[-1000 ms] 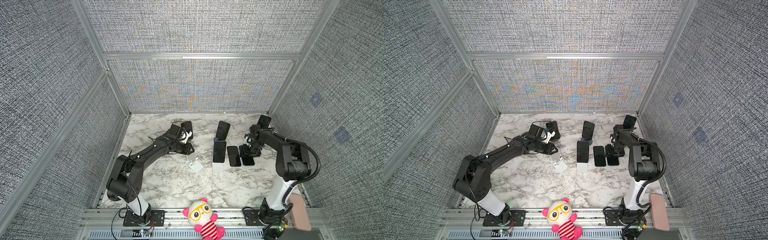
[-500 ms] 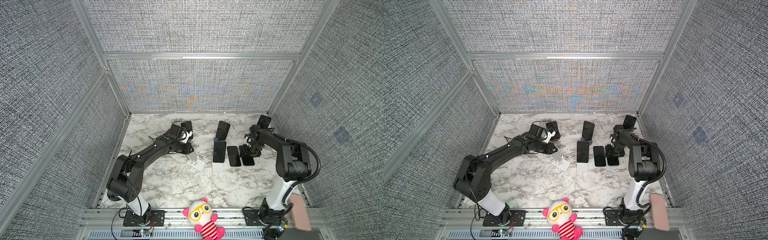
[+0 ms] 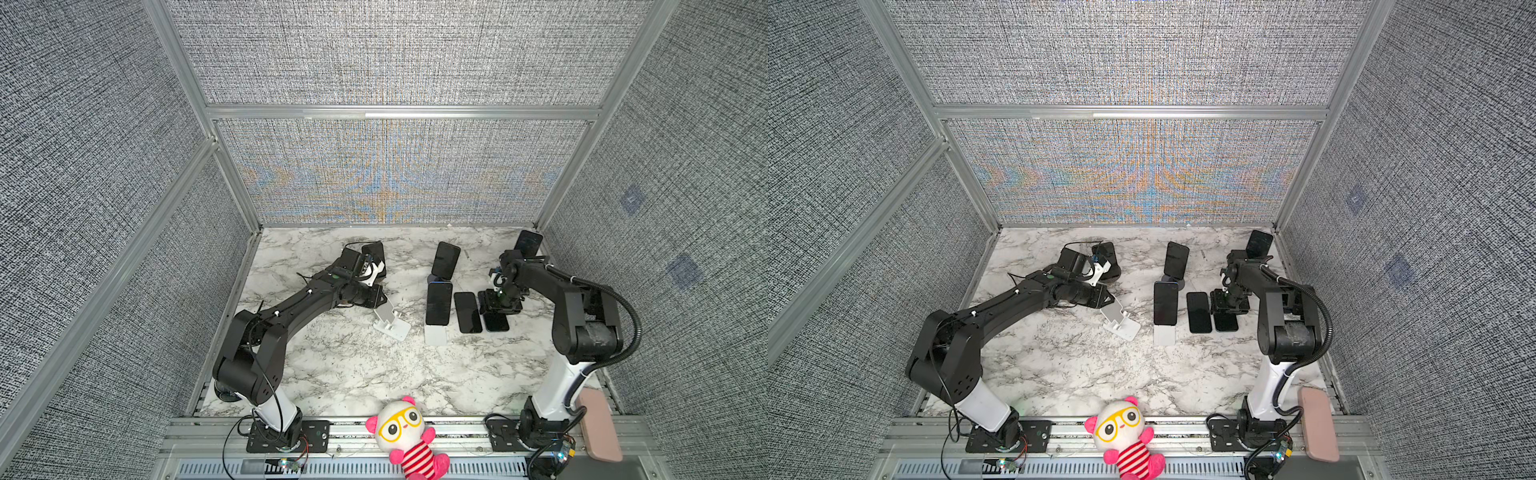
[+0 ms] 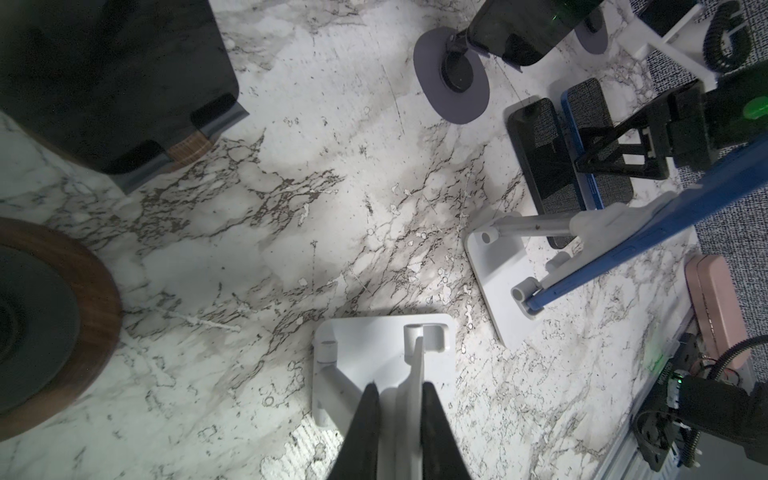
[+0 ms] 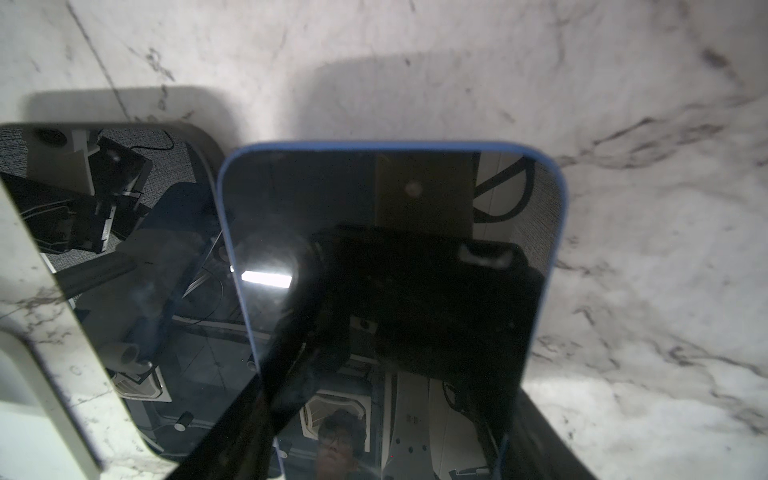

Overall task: Remove the phone from the phone stand
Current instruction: 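Lower the blue-edged phone flat beside the black phone and open right gripper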

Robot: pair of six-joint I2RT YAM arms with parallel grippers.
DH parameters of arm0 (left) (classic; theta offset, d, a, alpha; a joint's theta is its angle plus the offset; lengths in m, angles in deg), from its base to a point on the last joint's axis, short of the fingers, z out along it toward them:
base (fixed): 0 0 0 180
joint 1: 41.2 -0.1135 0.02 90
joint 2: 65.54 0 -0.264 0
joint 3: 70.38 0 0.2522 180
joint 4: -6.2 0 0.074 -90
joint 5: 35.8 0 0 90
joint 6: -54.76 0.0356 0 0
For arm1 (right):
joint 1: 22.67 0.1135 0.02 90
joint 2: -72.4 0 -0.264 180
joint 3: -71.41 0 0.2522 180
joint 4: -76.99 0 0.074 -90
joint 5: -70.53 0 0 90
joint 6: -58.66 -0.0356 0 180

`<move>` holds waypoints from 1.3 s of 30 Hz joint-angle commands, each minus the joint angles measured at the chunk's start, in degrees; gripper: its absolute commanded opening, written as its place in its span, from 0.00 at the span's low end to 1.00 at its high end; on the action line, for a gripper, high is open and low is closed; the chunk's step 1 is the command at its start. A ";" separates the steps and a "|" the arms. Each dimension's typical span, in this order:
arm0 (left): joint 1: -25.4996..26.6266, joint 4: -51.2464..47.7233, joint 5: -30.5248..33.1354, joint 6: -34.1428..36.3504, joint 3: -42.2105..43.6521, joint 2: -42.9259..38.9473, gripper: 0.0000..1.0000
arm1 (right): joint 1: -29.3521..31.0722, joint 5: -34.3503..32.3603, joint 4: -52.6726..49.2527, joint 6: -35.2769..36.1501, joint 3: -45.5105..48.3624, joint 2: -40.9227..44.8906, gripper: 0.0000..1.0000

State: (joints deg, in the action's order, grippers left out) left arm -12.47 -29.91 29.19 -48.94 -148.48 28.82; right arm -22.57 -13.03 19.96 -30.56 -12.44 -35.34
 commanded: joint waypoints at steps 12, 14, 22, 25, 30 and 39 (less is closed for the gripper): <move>0.14 -2.18 -0.21 -0.09 -0.14 -0.10 0.14 | 0.25 9.97 -1.73 -0.51 1.26 -1.07 0.76; 0.10 -2.17 -0.21 -0.17 -0.14 -0.10 0.14 | 0.30 10.17 -1.73 -0.45 1.27 -1.02 0.78; 0.16 -2.17 -0.22 -0.27 -0.26 -0.12 0.14 | 0.48 6.74 -2.14 0.00 1.26 -0.68 0.79; 0.10 -2.17 -0.28 -0.29 -0.43 -0.06 0.14 | 0.85 5.48 -1.34 0.09 1.40 -0.33 0.79; 0.10 -2.10 -0.26 -0.46 -0.37 -0.13 0.14 | 1.37 3.34 -0.17 -0.06 1.35 0.20 0.79; 0.26 -2.24 -0.23 -0.61 -0.62 -0.29 0.14 | 3.67 -0.87 -0.26 -0.25 0.20 -0.87 0.79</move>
State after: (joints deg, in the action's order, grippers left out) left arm -12.38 -30.33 30.24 -49.02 -148.98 28.78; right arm -19.22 -14.32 20.31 -30.56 -12.79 -35.45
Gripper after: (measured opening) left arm 0.148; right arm 0.796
